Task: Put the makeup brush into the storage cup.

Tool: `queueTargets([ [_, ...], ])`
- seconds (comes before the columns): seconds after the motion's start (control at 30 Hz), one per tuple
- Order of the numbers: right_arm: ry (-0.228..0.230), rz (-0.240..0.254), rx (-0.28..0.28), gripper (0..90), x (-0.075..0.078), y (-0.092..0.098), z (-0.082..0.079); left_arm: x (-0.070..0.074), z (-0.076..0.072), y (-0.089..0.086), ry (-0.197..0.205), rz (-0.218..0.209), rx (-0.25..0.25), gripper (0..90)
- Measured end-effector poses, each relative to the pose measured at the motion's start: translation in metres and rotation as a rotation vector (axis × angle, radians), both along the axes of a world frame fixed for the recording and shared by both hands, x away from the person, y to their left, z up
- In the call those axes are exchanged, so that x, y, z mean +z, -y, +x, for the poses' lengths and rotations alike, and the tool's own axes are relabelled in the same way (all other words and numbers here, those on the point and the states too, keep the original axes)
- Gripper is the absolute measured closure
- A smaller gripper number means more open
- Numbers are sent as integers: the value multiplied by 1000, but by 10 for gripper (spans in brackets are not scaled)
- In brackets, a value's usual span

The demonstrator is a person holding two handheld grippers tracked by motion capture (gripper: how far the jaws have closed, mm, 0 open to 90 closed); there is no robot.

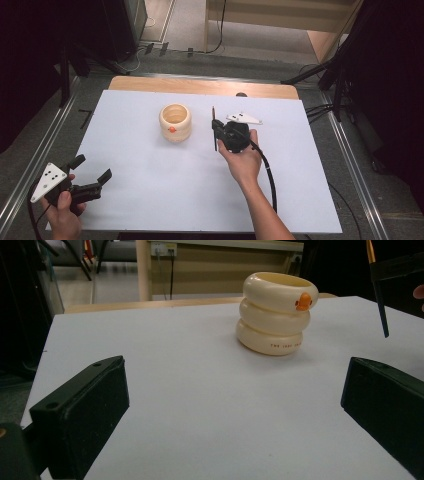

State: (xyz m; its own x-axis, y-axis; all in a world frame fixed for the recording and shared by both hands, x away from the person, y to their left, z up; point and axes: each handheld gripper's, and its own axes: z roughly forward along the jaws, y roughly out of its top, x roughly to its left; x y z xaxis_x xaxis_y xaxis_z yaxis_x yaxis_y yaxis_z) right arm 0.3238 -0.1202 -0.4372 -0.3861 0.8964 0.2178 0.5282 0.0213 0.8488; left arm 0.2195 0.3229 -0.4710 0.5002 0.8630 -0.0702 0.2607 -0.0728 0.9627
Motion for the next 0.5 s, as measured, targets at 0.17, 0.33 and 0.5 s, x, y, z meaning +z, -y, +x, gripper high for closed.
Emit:
queueTargets([
  [0.17, 51, 15, -3, 846, 2, 0, -1, 0, 0, 0, 0, -1, 0, 0],
  [0.33, 108, 28, -4, 846, 3, -1, -3, 0, 0, 0, 2, -4, 1, 0],
  [0.5, 142, 47, 0, 846, 5, -2, -4, 0, 0, 0, 3, -2, 2, 0],
])
